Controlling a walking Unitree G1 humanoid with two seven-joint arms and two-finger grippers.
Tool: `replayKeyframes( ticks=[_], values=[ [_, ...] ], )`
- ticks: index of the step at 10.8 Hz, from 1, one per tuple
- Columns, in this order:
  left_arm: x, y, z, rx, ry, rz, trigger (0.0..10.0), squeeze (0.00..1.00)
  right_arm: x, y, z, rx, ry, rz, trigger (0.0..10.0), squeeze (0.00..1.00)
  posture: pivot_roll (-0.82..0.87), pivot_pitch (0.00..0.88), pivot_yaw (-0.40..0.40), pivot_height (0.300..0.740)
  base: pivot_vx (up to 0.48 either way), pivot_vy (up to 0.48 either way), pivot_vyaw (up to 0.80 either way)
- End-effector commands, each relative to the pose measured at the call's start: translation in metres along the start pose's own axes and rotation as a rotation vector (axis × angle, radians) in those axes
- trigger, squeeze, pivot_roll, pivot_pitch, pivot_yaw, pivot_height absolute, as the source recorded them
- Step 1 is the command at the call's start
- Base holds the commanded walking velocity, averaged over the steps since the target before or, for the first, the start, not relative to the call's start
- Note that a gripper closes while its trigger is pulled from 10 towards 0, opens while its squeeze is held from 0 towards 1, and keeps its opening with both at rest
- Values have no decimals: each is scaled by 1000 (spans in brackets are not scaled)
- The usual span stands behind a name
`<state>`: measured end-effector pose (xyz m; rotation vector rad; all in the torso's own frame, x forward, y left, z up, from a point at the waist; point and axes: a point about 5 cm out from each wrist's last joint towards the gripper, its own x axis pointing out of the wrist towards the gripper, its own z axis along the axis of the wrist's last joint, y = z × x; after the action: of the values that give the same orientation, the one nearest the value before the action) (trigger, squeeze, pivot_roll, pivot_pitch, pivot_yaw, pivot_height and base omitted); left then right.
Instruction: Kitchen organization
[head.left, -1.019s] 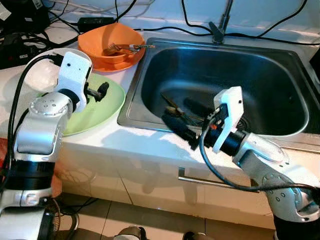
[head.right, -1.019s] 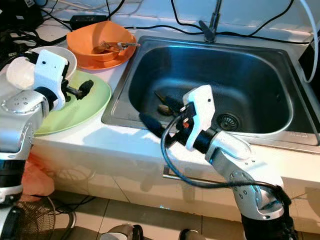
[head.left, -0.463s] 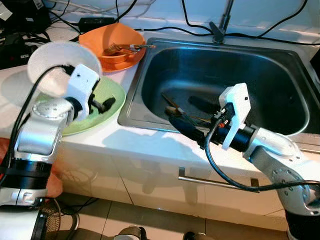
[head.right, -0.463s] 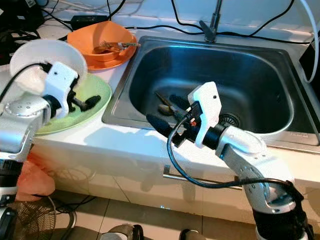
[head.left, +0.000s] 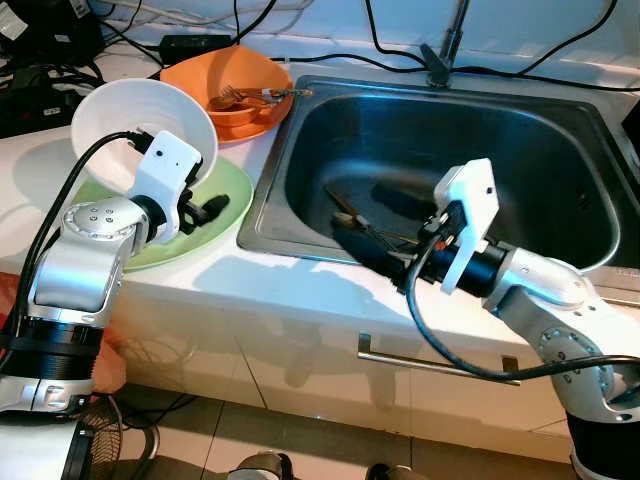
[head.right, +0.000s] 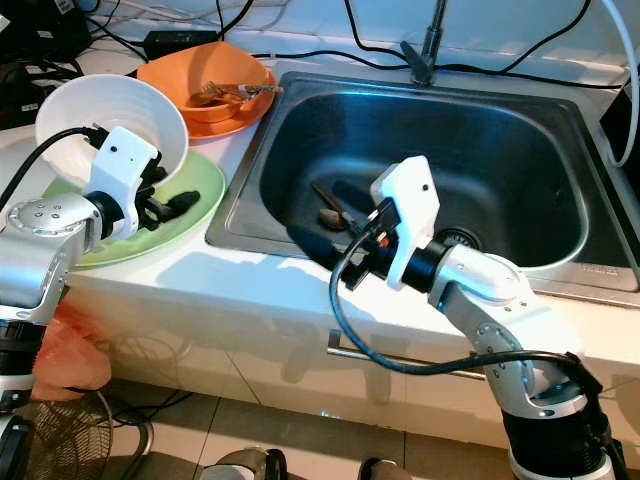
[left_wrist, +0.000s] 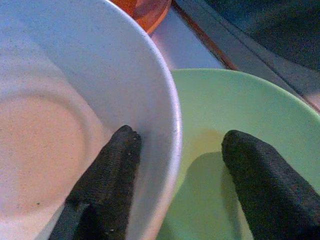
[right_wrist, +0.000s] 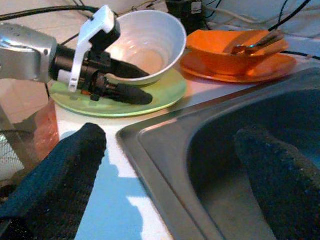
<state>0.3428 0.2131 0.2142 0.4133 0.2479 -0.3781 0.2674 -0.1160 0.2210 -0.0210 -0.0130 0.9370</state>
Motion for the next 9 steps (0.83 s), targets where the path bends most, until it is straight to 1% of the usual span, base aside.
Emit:
replayKeyframes(
  ticks=[1, 2, 3, 4, 7, 9],
  values=[
    [-2, 0, 0, 9, -6, -8, 0, 0, -1, 0, -2, -16, 9, 8, 10000, 0, 116, 121, 22, 740, 0, 0, 0],
    [-2, 1, 1, 9, -15, 2, 0, 0, -1, -3, -1, -18, 7, 2, 10000, 0, 115, 116, 20, 740, 0, 0, 0],
    [-2, 1, 1, 10, -18, 4, 0, 0, -1, -3, -1, -18, 7, 3, 10000, 0, 115, 116, 18, 740, 0, 0, 0],
    [-3, 1, 3, 19, -34, 10, 0, 0, -1, -1, -3, -19, 9, 9, 10000, 0, 116, 114, 15, 740, 0, 0, 0],
    [-5, 4, 11, 31, -80, 26, 0, 0, 0, -2, -3, -21, 6, 3, 10000, 0, 118, 114, 14, 740, 0, 0, 0],
    [-5, 4, 12, 30, -90, 24, 0, 0, 0, -2, -4, -21, 6, 2, 10000, 0, 118, 114, 14, 740, 0, 0, 0]
  ],
)
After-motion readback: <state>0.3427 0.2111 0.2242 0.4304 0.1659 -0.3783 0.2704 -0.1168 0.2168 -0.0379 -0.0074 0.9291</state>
